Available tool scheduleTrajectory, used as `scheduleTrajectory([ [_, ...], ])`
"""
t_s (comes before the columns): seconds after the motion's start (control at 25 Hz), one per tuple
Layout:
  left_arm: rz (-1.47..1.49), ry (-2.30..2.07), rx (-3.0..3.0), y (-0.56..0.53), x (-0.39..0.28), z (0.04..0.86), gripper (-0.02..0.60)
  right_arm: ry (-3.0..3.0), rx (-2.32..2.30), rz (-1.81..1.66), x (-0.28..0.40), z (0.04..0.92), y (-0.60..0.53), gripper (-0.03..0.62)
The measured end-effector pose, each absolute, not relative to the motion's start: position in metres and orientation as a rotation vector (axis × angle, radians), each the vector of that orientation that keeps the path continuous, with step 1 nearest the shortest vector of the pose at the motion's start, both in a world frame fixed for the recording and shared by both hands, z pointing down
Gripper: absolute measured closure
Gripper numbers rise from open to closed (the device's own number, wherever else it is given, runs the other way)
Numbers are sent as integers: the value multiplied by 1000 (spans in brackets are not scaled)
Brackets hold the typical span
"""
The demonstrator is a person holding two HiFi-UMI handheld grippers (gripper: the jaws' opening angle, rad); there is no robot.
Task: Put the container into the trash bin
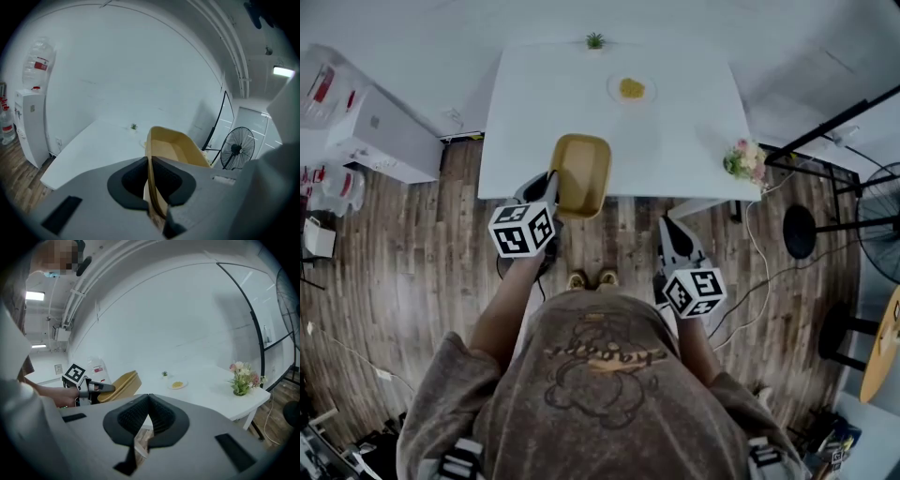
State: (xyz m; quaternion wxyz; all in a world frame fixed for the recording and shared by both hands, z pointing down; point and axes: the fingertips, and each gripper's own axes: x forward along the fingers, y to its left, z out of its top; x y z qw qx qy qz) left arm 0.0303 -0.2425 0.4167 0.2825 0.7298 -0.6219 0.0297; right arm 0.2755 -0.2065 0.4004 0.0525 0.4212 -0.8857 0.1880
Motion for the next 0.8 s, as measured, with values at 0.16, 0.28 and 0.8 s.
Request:
scheduleTrajectory([
  [0.16,56,-1687,1938,-218,22,409,565,-2718,1216,574,258,404,-205,592],
  [0.28,37,-1699,1923,-200,19,405,565,-2735,1159,574,246,406,-202,592],
  [0.8,-2,-1803,1822,-149,0,398,565,-2786,895,559,199,407,-194,592],
])
